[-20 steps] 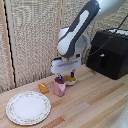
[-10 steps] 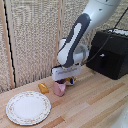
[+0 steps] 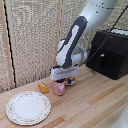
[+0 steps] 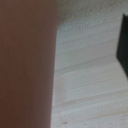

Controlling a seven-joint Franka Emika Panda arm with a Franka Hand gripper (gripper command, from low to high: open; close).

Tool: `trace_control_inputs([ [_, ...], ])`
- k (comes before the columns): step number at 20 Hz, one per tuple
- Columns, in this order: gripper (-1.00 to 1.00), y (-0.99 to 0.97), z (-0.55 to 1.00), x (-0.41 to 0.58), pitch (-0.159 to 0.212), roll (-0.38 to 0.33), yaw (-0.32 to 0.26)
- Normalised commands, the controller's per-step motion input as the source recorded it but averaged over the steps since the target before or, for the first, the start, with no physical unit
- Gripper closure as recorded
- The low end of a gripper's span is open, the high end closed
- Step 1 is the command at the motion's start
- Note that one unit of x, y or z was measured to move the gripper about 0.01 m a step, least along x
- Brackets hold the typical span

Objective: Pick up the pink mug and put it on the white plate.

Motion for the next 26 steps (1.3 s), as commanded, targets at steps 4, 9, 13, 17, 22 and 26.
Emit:
trace_control_inputs([
  [4, 1.0, 0.0, 0.0, -0.063, 0.0, 0.0, -0.001],
  [9, 1.0, 0.0, 0.02, -0.13, -0.02, 0.0, 0.0],
  [13, 1.0, 0.0, 0.39, -0.098, -0.122, -0.001, 0.0],
  [17, 1.0, 0.0, 0.96, -0.006, -0.054, 0.004, 0.008],
  [22, 1.0, 0.06, 0.98, 0.049, -0.001, 0.06, 0.018],
  [26, 1.0, 0.44, 0.83, 0.105, 0.042, 0.059, 0.067],
])
